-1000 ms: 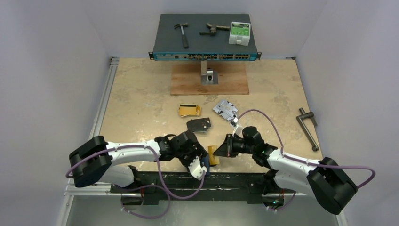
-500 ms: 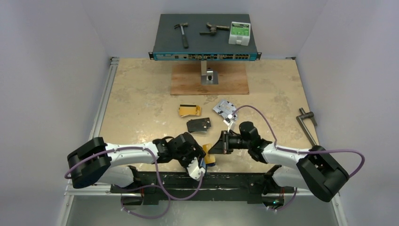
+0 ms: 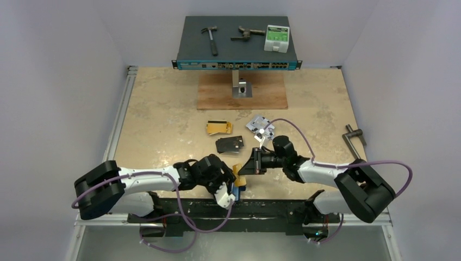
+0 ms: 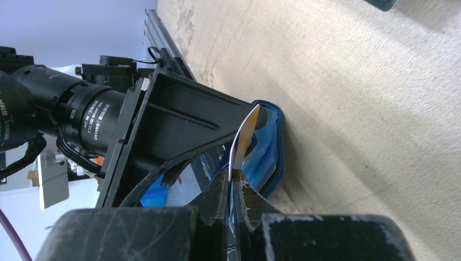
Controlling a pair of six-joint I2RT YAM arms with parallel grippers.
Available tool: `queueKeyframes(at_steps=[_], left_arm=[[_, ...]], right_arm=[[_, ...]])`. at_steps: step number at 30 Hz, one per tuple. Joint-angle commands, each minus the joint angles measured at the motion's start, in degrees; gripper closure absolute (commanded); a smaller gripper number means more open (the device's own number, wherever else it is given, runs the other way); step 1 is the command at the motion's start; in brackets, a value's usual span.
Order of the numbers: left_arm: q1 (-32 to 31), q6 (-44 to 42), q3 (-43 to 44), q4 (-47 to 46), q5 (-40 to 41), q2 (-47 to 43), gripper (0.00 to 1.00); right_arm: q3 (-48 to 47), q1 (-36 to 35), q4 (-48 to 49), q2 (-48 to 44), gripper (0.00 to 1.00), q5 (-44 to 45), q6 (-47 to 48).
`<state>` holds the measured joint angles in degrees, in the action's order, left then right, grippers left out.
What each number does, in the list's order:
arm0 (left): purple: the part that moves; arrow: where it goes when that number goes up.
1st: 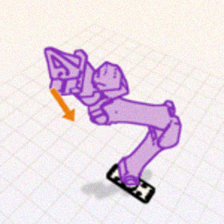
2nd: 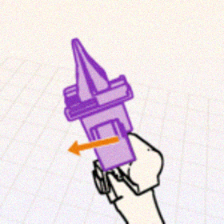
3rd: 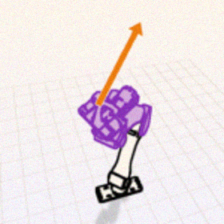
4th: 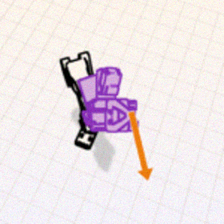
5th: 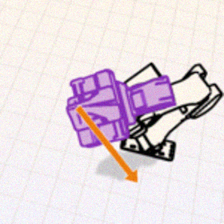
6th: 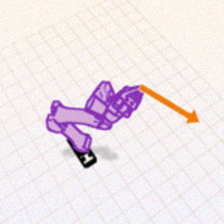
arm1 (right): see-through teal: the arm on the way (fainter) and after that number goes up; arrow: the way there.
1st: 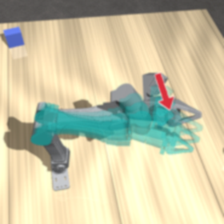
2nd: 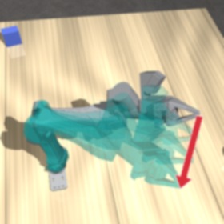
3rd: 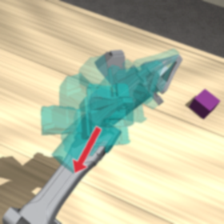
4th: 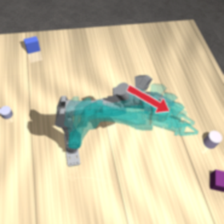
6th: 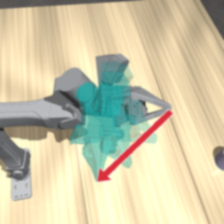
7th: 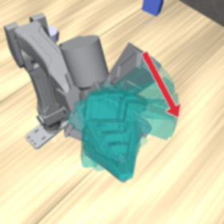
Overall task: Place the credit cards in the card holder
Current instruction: Open the card holder at the center of the board.
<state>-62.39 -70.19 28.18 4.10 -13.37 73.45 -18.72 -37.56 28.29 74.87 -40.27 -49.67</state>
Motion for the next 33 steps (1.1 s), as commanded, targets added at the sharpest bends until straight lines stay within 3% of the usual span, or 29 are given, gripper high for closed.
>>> queueKeyframes(at_steps=[1, 13, 27, 33], left_arm=[[-1.33, -2.76, -1.5, -9.72, -4.71, -0.59, 0.3], [-1.42, -6.48, -11.0, -26.11, -6.69, -3.8, 0.43], [-1.68, -12.9, -13.51, -27.54, -9.46, -4.28, 0.4], [-1.68, -14.45, -13.62, -25.7, -9.95, -4.44, 0.44]], right_arm=[[-3.7, -1.12, 3.25, 1.59, 1.0, -1.73, 0.42], [-4.57, -1.17, 2.58, 2.42, 1.0, -1.14, 0.37], [-7.93, -1.2, 2.62, 5.36, 1.0, -1.61, 0.74], [-7.32, -1.25, 2.02, 4.93, 1.0, -1.37, 0.87]])
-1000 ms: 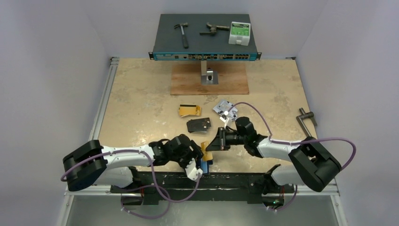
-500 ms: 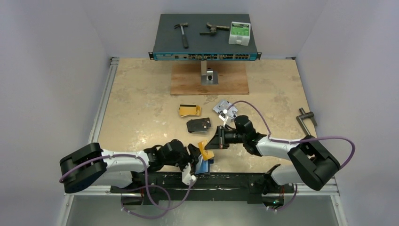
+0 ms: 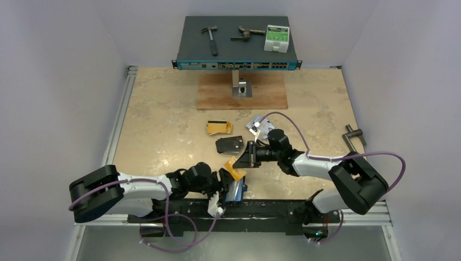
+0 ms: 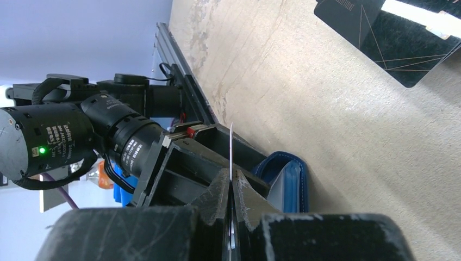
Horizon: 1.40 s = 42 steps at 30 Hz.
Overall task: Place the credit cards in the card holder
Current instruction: Open the card holder at the center of the board.
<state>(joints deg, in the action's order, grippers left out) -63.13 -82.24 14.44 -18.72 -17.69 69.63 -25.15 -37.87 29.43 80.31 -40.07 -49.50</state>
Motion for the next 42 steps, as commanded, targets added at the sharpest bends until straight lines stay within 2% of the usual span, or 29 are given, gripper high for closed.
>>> queueKeyframes(at_steps=[1, 3, 8, 14, 19, 28, 37, 42], left_arm=[[-0.93, -2.52, 0.27, -2.03, -5.68, -0.55, 0.45], [-0.89, -2.75, 0.46, -0.74, -5.7, -0.66, 0.48], [-0.94, -2.11, 1.2, 2.74, -5.08, -1.05, 0.65], [-0.94, -1.07, 1.64, 5.1, -3.86, -1.63, 0.74], [-0.88, 0.32, 1.93, 6.78, -2.81, -2.03, 0.75], [-0.91, 2.52, 2.18, 9.25, -1.28, -2.72, 0.75], [-0.94, 4.22, 1.92, 7.76, 0.49, -2.71, 0.79], [-0.92, 3.16, 1.06, 6.24, 0.34, -2.64, 0.8]], right_arm=[[-1.07, -0.92, -0.09, -0.88, 1.0, -1.85, 1.06], [-1.09, -0.75, -2.82, -2.72, 1.0, -1.31, 1.67], [-1.32, -0.45, -11.13, -9.13, 1.0, 1.29, 3.89], [-2.42, 3.09, -23.08, -18.13, 1.0, 3.67, 6.48], [-2.62, 3.33, -34.49, -24.47, 1.0, 3.64, 9.28], [0.35, 2.23, -40.71, -34.52, 1.0, -2.05, 7.16], [4.07, -6.72, -41.23, -31.62, 1.0, 4.39, 5.42], [5.35, -7.02, -40.5, -31.74, 1.0, 8.01, 4.78]])
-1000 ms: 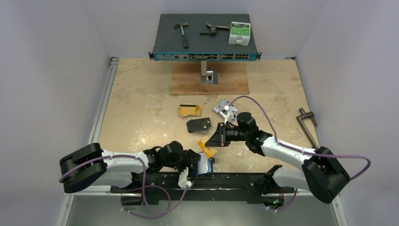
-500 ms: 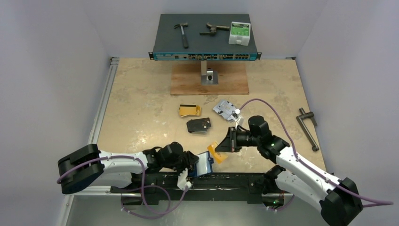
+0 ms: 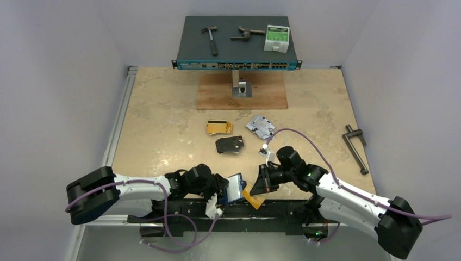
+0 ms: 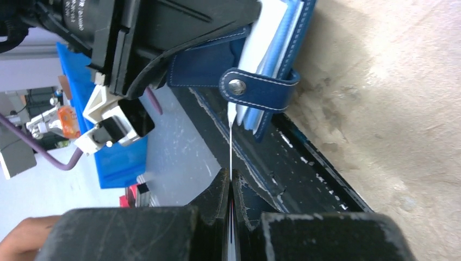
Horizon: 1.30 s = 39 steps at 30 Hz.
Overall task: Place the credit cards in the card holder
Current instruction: Open the card holder at the center of the board.
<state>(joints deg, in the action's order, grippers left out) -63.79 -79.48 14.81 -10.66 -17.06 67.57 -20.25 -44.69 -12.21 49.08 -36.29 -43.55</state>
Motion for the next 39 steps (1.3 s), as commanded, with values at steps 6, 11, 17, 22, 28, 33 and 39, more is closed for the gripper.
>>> queueKeyframes(at_steps=[6, 11, 17, 22, 28, 33, 39], left_arm=[[-0.28, -0.06, 0.74, -2.09, 0.01, -0.49, 0.77], [-0.28, -0.15, 0.65, -1.72, -0.05, -0.59, 0.75], [-0.24, 0.12, 0.41, -1.4, -0.08, -0.85, 0.7], [-0.24, -0.06, 0.4, -1.51, -0.14, -1.0, 0.7], [-0.28, 0.29, 0.39, -2.48, -0.35, -1.13, 0.67], [-0.26, 0.08, 0.24, -3.94, -0.1, -1.2, 0.47], [-0.28, -0.06, -0.11, -5.8, -0.1, -1.33, 0.26]], right_arm=[[0.65, -0.16, 2.83, 1.41, 1.0, 6.97, -1.8], [0.44, -0.38, 4.71, 3.38, 1.0, 8.92, -2.32], [0.73, -0.62, 7.8, 4.96, 1.0, 8.58, -3.22], [1.18, -1.33, 10.63, 6.38, 1.0, 7.98, -4.15], [0.68, -2.95, 11.72, 8.42, 1.0, 9.02, -4.35], [-0.54, -4.45, 11.87, 10.33, 1.0, 9.88, -4.08], [-4.38, -5.18, 13.41, 11.55, 1.0, 9.87, -2.11]])
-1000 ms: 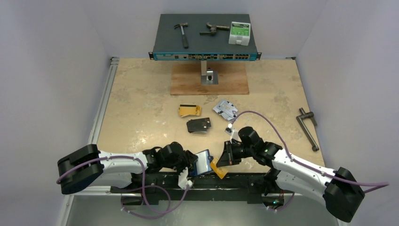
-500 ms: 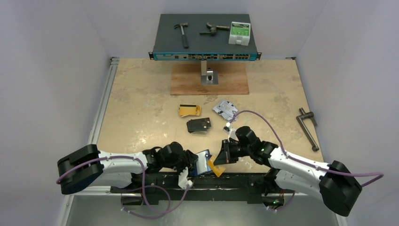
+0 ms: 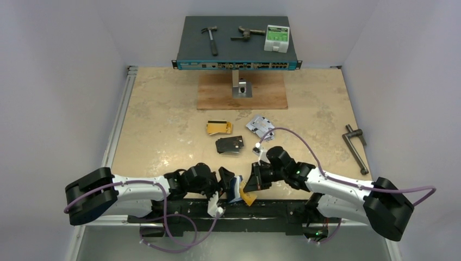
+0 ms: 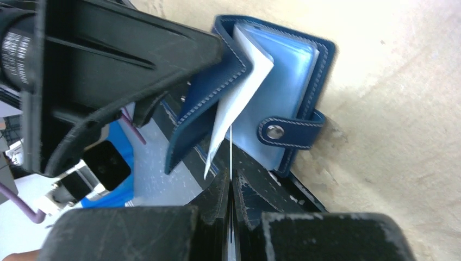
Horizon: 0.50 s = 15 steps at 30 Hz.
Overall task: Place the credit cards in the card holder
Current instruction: Open the card holder at the center of the board.
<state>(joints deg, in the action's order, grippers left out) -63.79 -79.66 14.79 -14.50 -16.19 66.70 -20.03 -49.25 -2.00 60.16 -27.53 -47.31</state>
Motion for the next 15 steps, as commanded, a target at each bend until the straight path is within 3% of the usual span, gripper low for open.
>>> queueKeyframes(at_steps=[1, 10, 15], left_arm=[[-0.28, 0.16, -0.17, -2.0, -1.08, -0.47, 0.25], [-0.28, 0.64, 0.06, -3.16, -1.59, -0.72, 0.21], [-0.28, 1.09, -1.12, -4.98, -0.63, -1.6, 0.01]], right_arm=[[-5.06, -0.72, 3.47, 0.44, 1.0, 0.97, 1.78], [-8.29, -1.35, 6.88, 5.53, 1.0, -1.17, 3.14], [-7.57, -1.33, 7.8, 6.91, 1.0, -1.36, 2.73]])
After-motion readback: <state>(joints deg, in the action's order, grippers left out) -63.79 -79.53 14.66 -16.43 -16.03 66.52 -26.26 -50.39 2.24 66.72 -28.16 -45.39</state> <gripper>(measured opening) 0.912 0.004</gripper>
